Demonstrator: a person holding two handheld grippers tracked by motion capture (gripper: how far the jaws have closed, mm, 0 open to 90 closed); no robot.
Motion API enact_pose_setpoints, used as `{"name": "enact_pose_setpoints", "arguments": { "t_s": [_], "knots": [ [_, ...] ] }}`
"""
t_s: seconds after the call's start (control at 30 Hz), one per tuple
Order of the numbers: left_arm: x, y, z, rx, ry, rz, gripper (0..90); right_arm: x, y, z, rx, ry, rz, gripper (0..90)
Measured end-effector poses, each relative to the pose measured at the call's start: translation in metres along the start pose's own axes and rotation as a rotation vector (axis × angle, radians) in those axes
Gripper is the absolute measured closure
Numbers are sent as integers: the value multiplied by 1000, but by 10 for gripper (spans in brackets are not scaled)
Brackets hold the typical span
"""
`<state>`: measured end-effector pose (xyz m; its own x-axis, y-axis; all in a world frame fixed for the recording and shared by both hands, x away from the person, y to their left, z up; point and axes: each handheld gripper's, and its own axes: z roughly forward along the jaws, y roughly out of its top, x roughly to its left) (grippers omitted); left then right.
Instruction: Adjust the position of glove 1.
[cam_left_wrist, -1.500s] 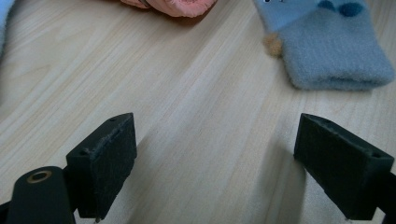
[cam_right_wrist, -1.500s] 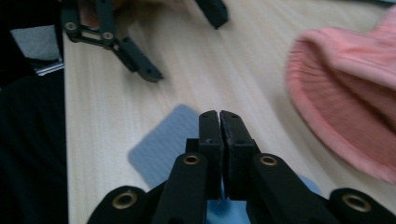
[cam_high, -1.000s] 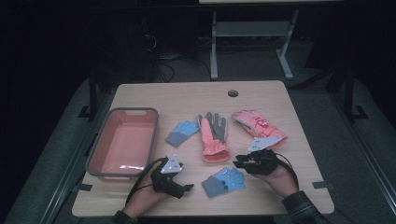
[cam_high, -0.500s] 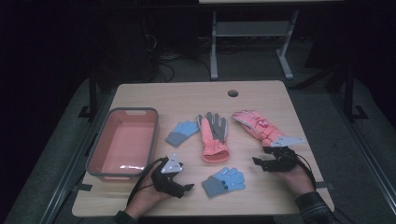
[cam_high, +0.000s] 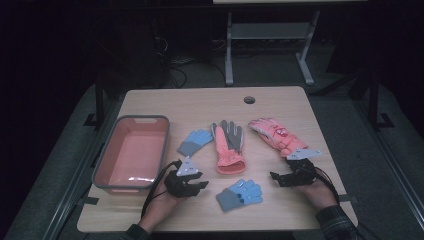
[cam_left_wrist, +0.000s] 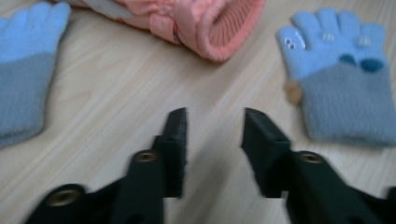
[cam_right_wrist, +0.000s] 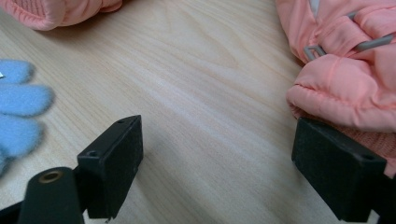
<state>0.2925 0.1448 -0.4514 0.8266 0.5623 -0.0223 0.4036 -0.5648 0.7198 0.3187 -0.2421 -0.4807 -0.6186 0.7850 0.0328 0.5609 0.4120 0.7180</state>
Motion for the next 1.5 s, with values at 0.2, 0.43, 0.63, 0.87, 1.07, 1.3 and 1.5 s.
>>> {"name": "enact_pose_setpoints", "arguments": {
  "t_s": [0.2, 0.43, 0.63, 0.87, 1.07, 1.3, 1.5],
  "knots": [
    [5, 16, 6, -9, 2, -25, 876, 2, 0, 2, -8, 9, -7, 129],
    [16, 32, 22, -4, 24, -38, 894, 2, 0, 2, -6, 16, -15, 117],
    [27, 44, 35, -26, 49, -83, 893, 2, 0, 2, -6, 16, -15, 117],
    [35, 57, 56, -17, 22, -77, 895, 3, 0, 2, -2, 24, -11, 118],
    [31, 67, 71, -21, -15, -65, 895, 3, 0, 2, -3, 24, -12, 118],
    [27, 79, 89, -36, -44, -53, 895, 3, 0, 2, -2, 24, -11, 117],
    [25, 92, 101, -44, -57, -38, 895, 3, 0, 2, -2, 24, -12, 117]
  ]
}}
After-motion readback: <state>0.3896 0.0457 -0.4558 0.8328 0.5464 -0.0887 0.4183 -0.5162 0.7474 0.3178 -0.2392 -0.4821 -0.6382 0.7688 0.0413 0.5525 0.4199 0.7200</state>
